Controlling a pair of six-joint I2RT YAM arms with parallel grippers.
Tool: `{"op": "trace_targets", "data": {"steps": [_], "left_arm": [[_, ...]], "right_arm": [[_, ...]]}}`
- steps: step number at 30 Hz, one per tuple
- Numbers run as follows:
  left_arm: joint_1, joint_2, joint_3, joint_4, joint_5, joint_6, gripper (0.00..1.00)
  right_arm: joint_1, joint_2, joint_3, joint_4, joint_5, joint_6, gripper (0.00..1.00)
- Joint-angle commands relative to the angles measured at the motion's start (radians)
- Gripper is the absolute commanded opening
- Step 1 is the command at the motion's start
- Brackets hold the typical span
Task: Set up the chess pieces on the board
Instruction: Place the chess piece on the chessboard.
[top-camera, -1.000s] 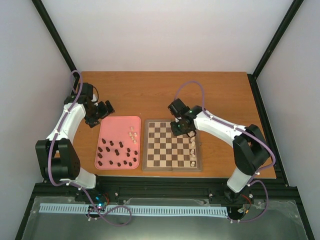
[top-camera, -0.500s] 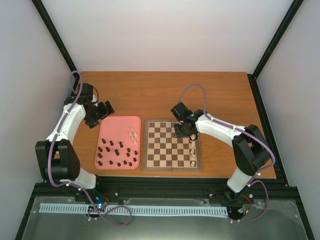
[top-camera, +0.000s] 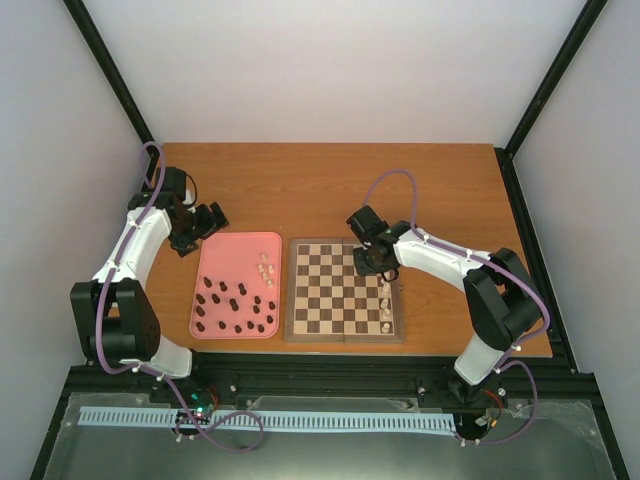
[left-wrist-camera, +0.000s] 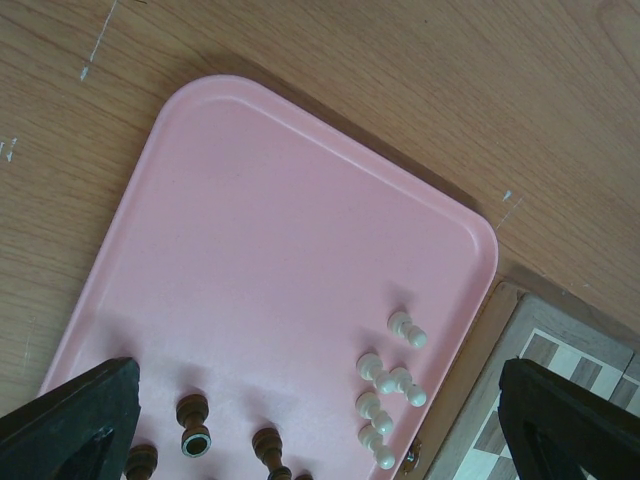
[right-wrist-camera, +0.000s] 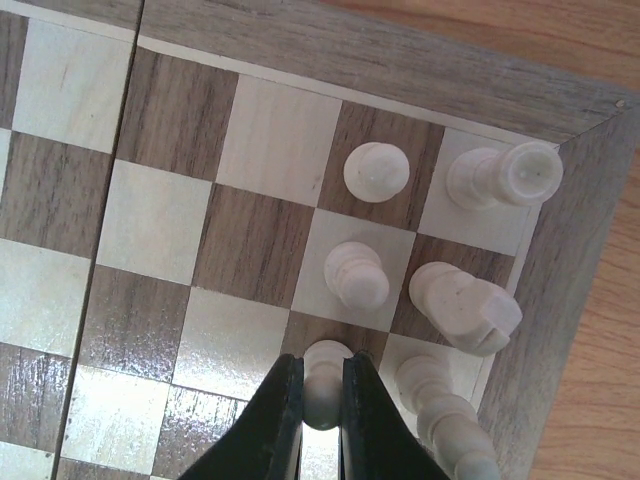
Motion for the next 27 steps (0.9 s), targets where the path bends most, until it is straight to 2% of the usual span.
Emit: {"op": "trace_targets", "data": {"steps": [1, 7, 16, 24, 27], "left_arm": [[-0.002, -0.014, 0.008, 0.000, -0.002, 0.022, 1.00], [-0.002, -0.014, 0.005, -0.001, -0.002, 0.023, 1.00], [-0.002, -0.020, -0.006, 0.004, 0.001, 0.020, 1.00], [-0.002, -0.028, -0.015, 0.008, 0.005, 0.017, 1.00], [-0.002, -0.030, -0.015, 0.008, 0.004, 0.018, 1.00]], "right_arm": [[-0.011, 0.012, -0.009, 0.023, 0.013, 0.015, 0.03], [-0.010, 0.000, -0.015, 0.011, 0.004, 0.013, 0.09], [-0.010, -0.024, -0.026, -0.008, -0.001, 0.019, 0.13], [-0.009, -0.048, -0.032, -0.011, -0.012, 0.019, 0.22], [-0.009, -0.056, -0.027, -0.011, -0.020, 0.016, 0.23]]}}
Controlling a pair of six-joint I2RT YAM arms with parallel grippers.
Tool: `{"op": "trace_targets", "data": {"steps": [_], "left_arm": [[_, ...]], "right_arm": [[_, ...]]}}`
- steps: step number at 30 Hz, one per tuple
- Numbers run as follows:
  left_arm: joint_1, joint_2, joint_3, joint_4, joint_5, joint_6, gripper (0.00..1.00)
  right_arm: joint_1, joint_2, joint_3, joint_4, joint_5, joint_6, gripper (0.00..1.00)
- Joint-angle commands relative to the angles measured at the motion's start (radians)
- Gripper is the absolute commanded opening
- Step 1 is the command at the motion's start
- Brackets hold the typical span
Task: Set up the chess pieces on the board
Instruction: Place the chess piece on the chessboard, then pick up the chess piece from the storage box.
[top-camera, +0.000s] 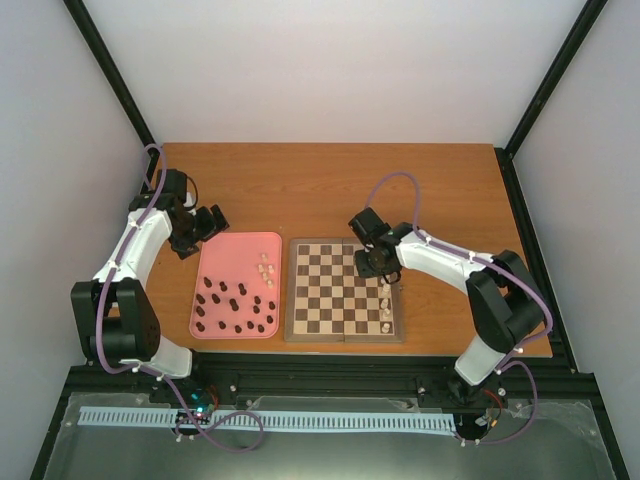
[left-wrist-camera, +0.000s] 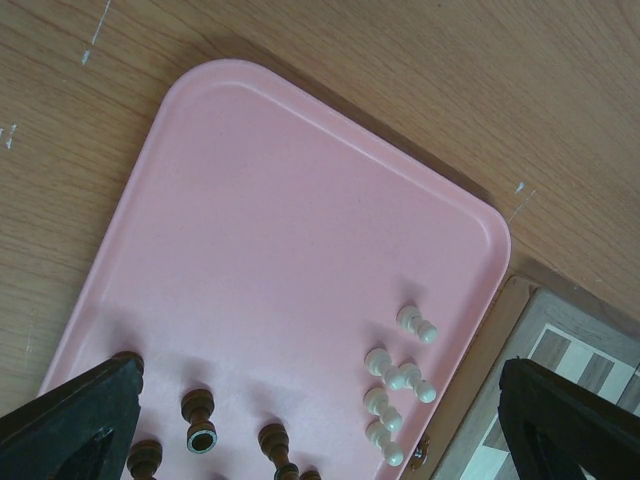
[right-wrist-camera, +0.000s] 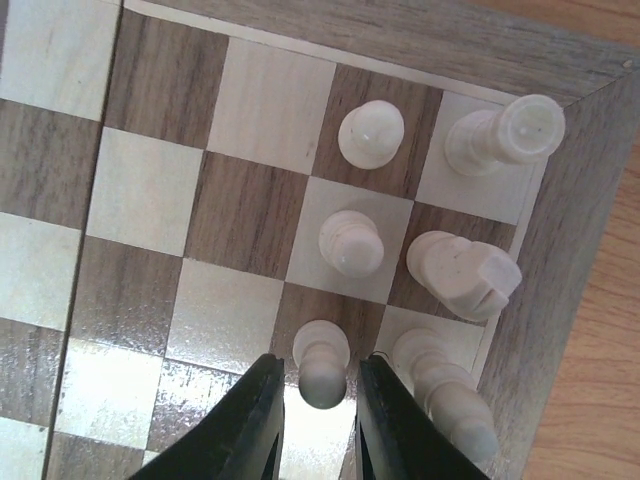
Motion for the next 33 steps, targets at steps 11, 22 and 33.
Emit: {"op": "trace_targets", "data": {"steps": [11, 22, 33], "left_arm": [[-0.003, -0.036, 0.004, 0.011, 0.007, 0.010, 1.00], [-0.002, -0.049, 0.030, -0.004, 0.010, 0.006, 1.00], [-0.002, -0.047, 0.048, -0.011, 0.023, 0.014, 1.00]], "right_arm": [[0.026, -0.050, 0.132, -0.079, -0.023, -0.028, 0.32], [0.148, 0.226, 0.513, -0.079, -0.125, -0.067, 0.42], [0.257, 0.577, 0.918, -0.109, -0.305, -0.126, 0.40]]}}
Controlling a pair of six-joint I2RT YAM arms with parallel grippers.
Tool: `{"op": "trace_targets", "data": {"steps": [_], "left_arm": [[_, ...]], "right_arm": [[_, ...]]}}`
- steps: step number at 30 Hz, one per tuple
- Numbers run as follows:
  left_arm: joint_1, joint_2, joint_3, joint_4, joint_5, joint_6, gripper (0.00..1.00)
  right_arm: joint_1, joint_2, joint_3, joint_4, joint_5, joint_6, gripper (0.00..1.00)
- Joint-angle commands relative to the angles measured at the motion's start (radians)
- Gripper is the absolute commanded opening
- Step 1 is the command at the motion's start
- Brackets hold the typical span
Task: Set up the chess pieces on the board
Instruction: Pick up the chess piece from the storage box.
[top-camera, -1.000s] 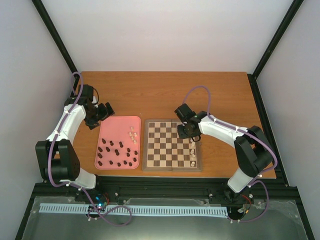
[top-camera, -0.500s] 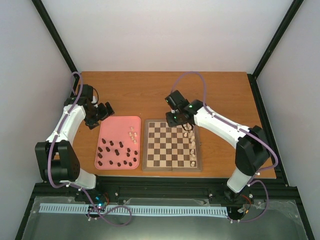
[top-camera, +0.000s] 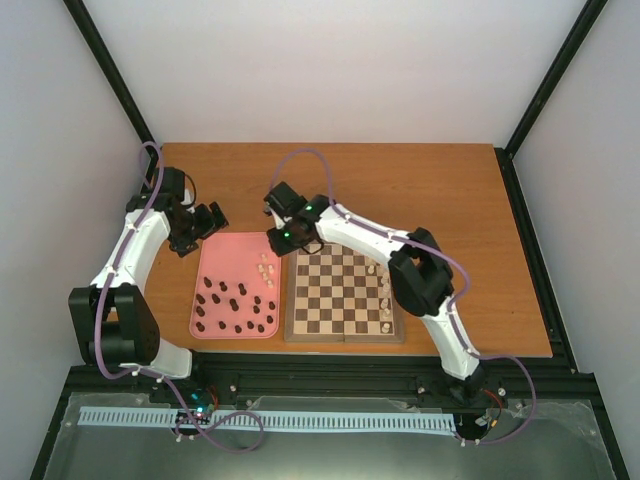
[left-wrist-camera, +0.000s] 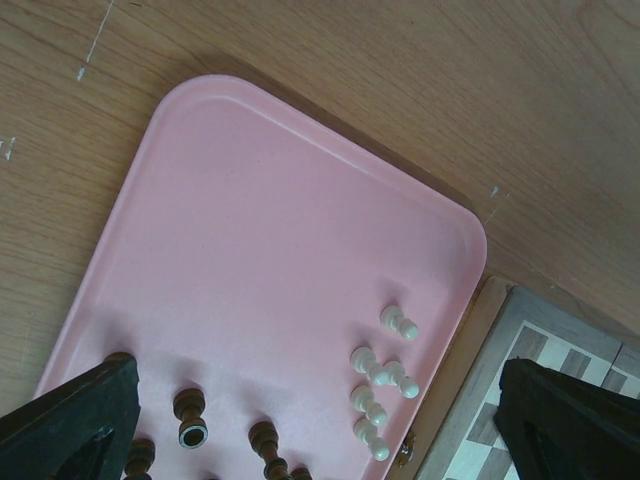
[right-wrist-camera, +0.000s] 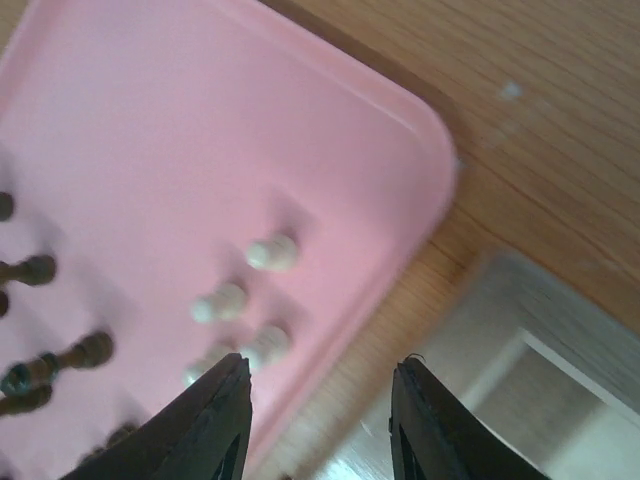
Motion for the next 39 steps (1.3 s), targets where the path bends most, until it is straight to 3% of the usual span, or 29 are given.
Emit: {"op": "trace_targets", "data": {"steps": [1, 19, 39], "left_arm": [[-0.002, -0.020, 0.036, -0.007, 0.019, 0.015, 1.00], [-0.002, -0.014, 0.025, 0.001, 0.029, 0.016, 1.00], [-0.002, -0.021, 0.010, 0.000, 0.022, 0.017, 1.00]], "right_arm": [[0.043, 0.076, 0.146, -0.026, -0.073, -0.042, 0.40], [0.056, 0.294, 0.377, -0.089, -0.068, -0.032, 0.38], [0.056, 0.335, 0.393, -0.112, -0.045, -0.038, 0.32]]}}
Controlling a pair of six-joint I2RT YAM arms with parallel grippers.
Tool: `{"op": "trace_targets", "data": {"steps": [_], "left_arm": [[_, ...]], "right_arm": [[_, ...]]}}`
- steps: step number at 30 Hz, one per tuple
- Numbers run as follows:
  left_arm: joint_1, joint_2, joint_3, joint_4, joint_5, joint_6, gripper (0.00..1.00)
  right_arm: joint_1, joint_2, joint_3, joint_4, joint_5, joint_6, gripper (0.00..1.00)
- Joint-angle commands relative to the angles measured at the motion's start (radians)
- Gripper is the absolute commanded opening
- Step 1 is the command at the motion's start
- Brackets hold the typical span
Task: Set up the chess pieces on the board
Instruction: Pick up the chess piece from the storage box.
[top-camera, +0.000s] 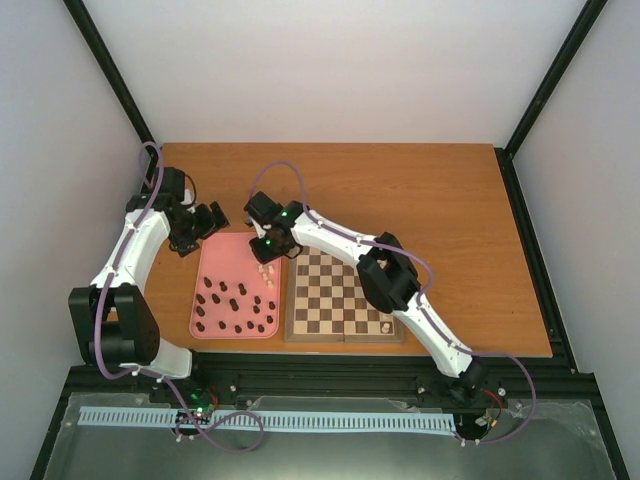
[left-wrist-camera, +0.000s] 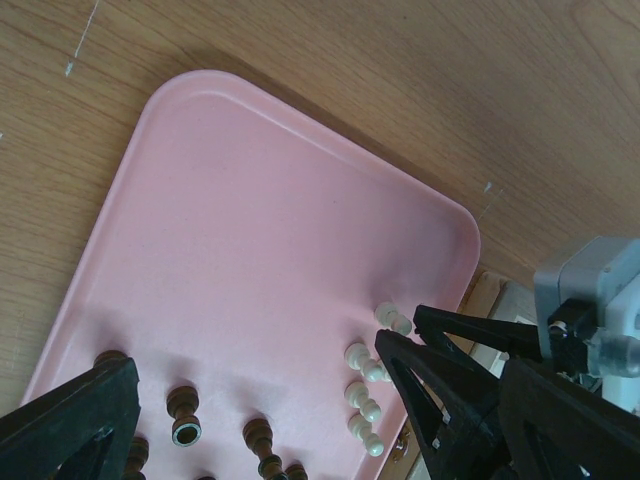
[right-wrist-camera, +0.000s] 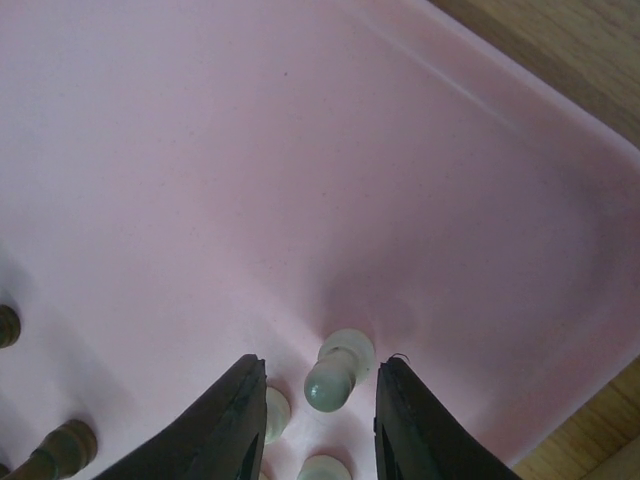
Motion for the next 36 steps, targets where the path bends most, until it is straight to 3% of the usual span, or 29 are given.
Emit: {"op": "trace_targets", "data": {"steps": [1, 7, 14, 24, 32, 36], "left_arm": [[-0.002, -0.022, 0.007, -0.001, 0.005, 0.016, 1.00], [-0.002, -0.023, 0.011, -0.003, 0.002, 0.017, 1.00], [-0.002, -0.019, 0.015, -0.004, 0.003, 0.018, 1.00], [-0.002, -0.023, 0.020, -0.005, -0.002, 0.019, 1.00], [-0.002, -0.020, 0.022, -0.003, -0.002, 0.021, 1.00], [-0.002, -0.019, 0.018, 0.005, 0.002, 0.018, 1.00]], "right_arm": [[0.006, 0.026, 0.039, -0.014, 0.018, -0.010, 0.30], [0.005, 0.035, 0.049, -0.016, 0.022, -0.009, 0.22], [0.004, 0.030, 0.058, -0.014, 0.023, -0.017, 0.03], [-0.007, -0.112, 0.040, -0.020, 0.142, -0.059, 0.03], [-0.045, -0.382, -0.178, -0.072, 0.222, -0.047, 0.03], [-0.069, -0.578, -0.435, -0.092, 0.239, -0.017, 0.03]]}}
